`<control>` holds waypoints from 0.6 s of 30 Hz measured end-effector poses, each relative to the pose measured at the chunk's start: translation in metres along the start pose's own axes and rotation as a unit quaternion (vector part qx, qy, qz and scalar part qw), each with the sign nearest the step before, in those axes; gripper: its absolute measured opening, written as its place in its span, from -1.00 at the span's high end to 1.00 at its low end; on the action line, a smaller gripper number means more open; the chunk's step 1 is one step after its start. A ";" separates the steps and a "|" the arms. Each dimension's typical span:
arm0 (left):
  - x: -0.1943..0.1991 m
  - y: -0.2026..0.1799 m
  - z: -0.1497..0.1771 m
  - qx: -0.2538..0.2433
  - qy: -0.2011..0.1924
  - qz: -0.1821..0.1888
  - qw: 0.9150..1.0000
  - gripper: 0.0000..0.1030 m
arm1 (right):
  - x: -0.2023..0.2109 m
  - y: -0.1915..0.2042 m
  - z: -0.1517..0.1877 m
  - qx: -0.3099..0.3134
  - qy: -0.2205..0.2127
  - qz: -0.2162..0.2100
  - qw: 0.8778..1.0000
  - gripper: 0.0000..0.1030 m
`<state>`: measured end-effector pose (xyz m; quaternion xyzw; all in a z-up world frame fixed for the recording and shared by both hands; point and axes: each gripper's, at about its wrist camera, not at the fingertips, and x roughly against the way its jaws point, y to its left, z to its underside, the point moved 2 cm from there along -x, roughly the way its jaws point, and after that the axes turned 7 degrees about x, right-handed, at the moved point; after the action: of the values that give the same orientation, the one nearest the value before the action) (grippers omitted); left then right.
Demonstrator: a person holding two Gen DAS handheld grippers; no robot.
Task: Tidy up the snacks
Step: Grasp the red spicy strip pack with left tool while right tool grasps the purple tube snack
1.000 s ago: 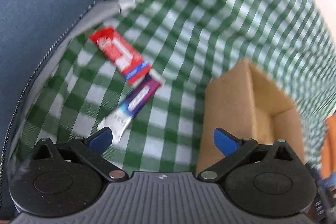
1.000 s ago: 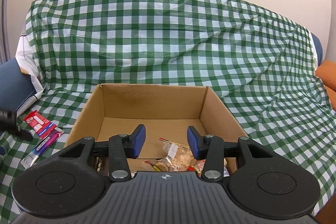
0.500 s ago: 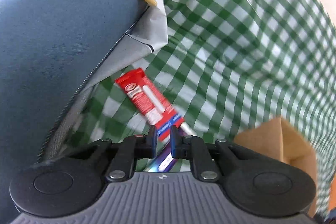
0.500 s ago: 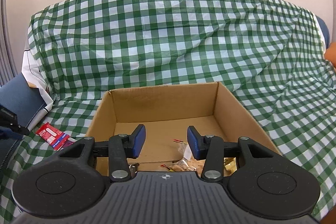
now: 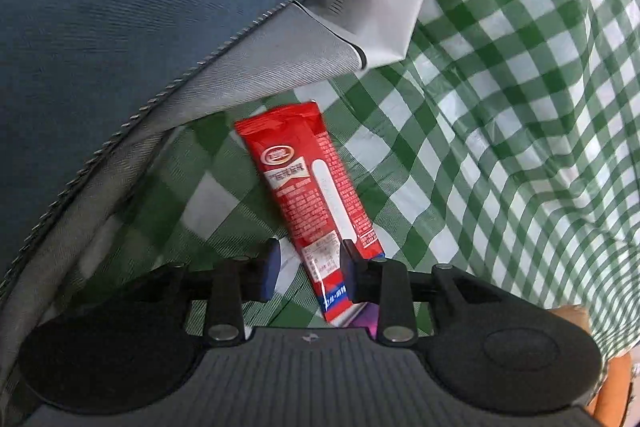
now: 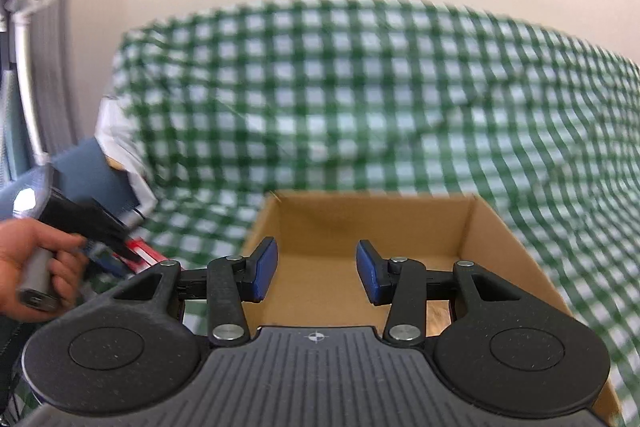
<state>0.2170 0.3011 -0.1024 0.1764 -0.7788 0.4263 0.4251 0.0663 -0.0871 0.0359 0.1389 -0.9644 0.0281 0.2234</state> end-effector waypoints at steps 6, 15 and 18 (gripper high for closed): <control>-0.008 -0.013 0.003 -0.047 -0.021 -0.019 0.999 0.39 | 0.008 0.032 -0.002 0.070 -0.042 -0.039 0.996 0.11; 0.012 -0.021 -0.006 -0.094 -0.007 -0.008 0.996 1.00 | 0.000 0.064 -0.010 0.104 -0.017 -0.074 0.992 0.12; 0.029 -0.030 -0.011 -0.120 -0.004 0.007 0.993 1.00 | -0.007 0.080 -0.024 0.077 -0.002 -0.083 0.994 0.12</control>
<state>0.2252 0.2949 -0.0608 0.1207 -0.8273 0.3316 0.4372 0.0599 -0.0053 0.0555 0.2351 -0.9450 0.0830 0.2115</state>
